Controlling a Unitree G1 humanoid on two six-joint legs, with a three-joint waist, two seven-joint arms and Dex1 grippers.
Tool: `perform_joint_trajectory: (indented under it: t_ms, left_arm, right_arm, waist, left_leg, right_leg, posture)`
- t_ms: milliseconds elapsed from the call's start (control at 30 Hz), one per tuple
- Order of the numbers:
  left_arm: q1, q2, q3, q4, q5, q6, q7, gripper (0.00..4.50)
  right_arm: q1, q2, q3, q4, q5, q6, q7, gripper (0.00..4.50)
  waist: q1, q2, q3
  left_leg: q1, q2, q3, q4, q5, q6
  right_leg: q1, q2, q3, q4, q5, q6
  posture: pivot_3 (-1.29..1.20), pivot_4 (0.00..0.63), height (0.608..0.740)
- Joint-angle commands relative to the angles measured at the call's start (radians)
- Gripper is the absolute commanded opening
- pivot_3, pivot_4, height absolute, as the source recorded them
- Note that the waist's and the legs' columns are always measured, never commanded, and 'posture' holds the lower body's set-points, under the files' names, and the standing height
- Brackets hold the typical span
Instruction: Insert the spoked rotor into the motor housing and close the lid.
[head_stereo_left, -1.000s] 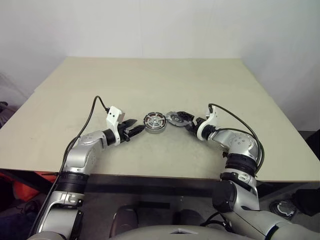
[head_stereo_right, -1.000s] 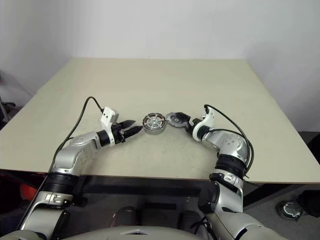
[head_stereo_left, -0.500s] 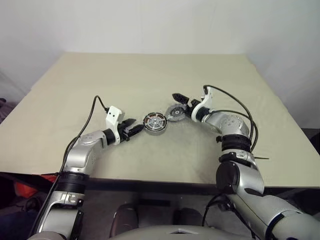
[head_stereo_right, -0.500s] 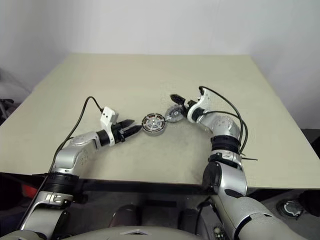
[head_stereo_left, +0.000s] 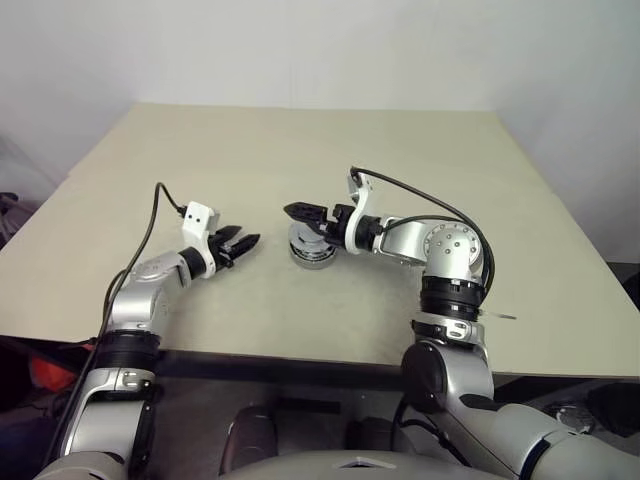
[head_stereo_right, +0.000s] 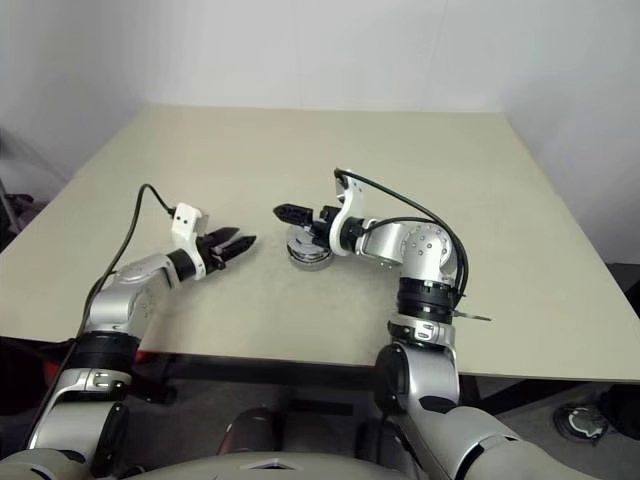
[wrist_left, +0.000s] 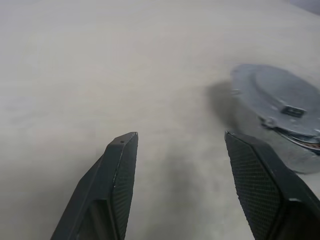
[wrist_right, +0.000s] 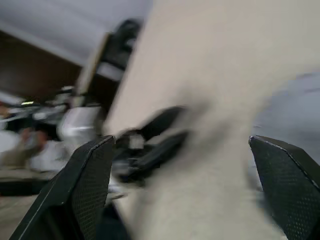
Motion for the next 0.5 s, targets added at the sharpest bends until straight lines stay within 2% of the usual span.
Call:
perform_joint_trajectory:
  t_ms: [33, 167, 233, 367, 500]
  left_arm:
    - [-0.019, -0.001, 0.013, -0.026, -0.011, -0.008, -0.004, 2.96]
    - [-0.005, -0.024, 0.002, -0.043, -0.016, 0.000, -0.004, 2.96]
    - [-0.001, -0.032, -0.001, -0.044, -0.010, -0.002, 0.001, 2.96]
    - [0.003, -0.046, -0.002, -0.050, -0.010, 0.009, 0.008, 2.96]
    - [0.031, -0.064, -0.032, -0.079, -0.004, 0.018, 0.004, 2.96]
  right_arm:
    - [0.011, -0.077, 0.128, -0.051, -0.086, -0.199, 0.103, 4.44]
    - [0.059, -0.194, 0.355, 0.013, -0.290, -0.532, 0.255, 4.44]
    - [0.071, -0.215, 0.413, 0.053, -0.336, -0.614, 0.304, 4.44]
    - [0.081, -0.204, 0.455, 0.052, -0.336, -0.627, 0.373, 4.44]
    - [0.077, -0.183, 0.483, 0.073, -0.360, -0.639, 0.381, 4.44]
  waist:
    - [0.001, 0.000, 0.000]
    - [0.000, 0.000, 0.000]
    - [-0.005, 0.000, 0.000]
    - [-0.012, 0.000, 0.000]
    - [-0.012, -0.001, 0.000]
  left_leg:
    - [0.000, -0.001, 0.000, 0.000, 0.001, -0.001]
    - [0.000, 0.000, -0.001, 0.000, 0.002, -0.003]
    - [0.000, 0.000, -0.001, 0.000, 0.002, -0.003]
    - [-0.001, 0.001, -0.002, 0.000, 0.001, -0.002]
    - [-0.001, 0.001, -0.003, 0.000, 0.000, 0.000]
  right_leg:
    - [0.000, -0.001, 0.000, 0.000, -0.001, 0.002]
    - [0.000, 0.000, 0.000, 0.002, 0.001, 0.001]
    - [0.000, 0.001, 0.000, 0.002, 0.003, -0.002]
    - [-0.001, 0.003, 0.000, 0.002, 0.005, -0.001]
    - [-0.001, 0.003, 0.000, 0.002, 0.005, -0.003]
  posture:
    - [0.00, 0.000, 0.740]
    - [0.00, 0.000, 0.740]
    - [0.00, 0.000, 0.740]
    - [0.00, 0.000, 0.740]
    - [0.00, 0.000, 0.740]
